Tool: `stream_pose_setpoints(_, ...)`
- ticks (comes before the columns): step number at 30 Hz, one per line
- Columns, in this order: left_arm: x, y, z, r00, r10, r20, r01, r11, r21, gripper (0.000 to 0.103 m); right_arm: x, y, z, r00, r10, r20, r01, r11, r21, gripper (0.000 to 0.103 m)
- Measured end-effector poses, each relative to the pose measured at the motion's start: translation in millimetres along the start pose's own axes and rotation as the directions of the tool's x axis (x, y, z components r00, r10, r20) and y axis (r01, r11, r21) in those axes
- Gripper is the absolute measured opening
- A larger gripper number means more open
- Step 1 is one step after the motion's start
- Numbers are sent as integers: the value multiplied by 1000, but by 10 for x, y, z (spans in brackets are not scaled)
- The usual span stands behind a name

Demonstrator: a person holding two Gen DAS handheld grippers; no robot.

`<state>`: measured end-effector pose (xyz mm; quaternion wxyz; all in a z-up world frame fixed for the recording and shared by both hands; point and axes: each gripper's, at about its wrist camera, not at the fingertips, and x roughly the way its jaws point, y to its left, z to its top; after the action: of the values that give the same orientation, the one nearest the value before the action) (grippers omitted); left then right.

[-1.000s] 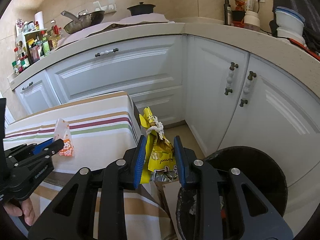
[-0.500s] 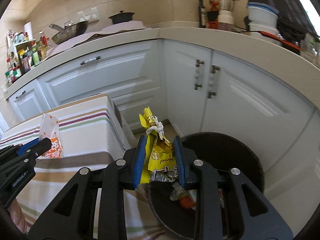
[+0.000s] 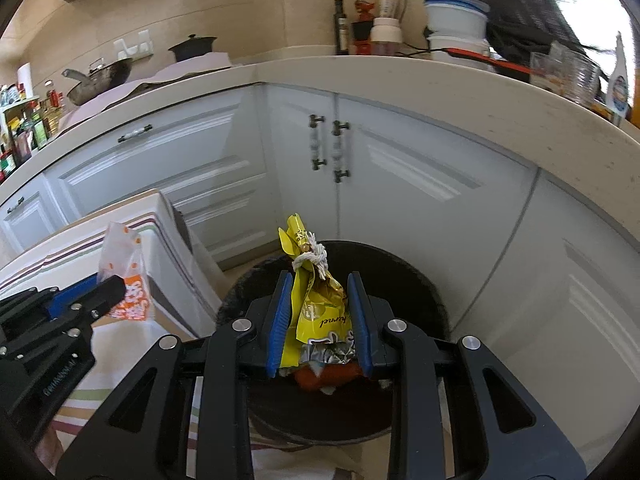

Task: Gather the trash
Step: 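Carry the yellow wrapper and clear bag over the bin and open both tools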

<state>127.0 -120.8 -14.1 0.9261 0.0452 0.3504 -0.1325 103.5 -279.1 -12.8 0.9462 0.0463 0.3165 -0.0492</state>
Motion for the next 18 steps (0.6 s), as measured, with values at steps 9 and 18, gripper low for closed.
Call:
stream_pose_setpoints(9,212,-352,36,1000,-6,10,6,999,49,21,92,-280,-11,999,-38,5,38,999,33,28)
stream_pose_setpoints(18,443,-532,81,1000,0,8,-1,997,75,21,294,-409,-37,998,-61,-14,62,997,49,28)
